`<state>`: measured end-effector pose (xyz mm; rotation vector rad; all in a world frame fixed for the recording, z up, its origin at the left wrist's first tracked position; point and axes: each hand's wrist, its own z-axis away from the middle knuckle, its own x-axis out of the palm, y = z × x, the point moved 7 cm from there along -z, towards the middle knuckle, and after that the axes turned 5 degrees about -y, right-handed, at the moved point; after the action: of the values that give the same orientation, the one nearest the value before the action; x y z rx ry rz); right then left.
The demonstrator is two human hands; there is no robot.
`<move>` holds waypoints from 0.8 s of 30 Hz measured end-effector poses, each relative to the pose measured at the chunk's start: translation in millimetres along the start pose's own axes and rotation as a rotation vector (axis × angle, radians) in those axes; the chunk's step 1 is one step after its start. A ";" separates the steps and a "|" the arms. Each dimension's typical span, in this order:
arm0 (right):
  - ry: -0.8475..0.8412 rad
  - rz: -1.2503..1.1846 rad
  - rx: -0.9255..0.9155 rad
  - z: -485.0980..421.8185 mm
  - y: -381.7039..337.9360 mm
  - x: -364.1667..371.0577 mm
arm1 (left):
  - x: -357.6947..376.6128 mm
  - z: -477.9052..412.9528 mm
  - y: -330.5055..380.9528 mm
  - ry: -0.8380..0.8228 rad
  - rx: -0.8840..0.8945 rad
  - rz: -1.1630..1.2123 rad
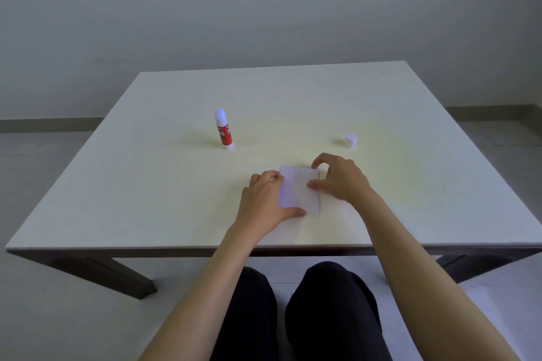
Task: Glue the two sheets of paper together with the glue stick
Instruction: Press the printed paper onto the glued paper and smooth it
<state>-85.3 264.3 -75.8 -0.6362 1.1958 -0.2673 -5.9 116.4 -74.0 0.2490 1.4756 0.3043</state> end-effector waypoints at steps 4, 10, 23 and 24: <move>0.053 -0.018 -0.010 4.2 -2.0 -1.4 | 2.2 0.2 -0.3 -0.003 0.000 -0.028; 0.313 0.162 -0.244 36.2 -21.9 0.5 | -2.7 0.2 0.7 -0.014 0.209 -0.030; -0.025 0.552 -0.238 33.3 -12.9 47.2 | 7.4 -20.6 -18.4 -0.309 0.300 -0.177; -0.022 0.544 -0.230 33.4 -12.4 47.4 | 7.3 -21.2 -18.6 -0.298 0.299 -0.162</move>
<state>-35.8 240.6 -98.0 -0.4854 1.3409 0.3375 -25.6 101.1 -89.0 0.3944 1.2320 -0.0848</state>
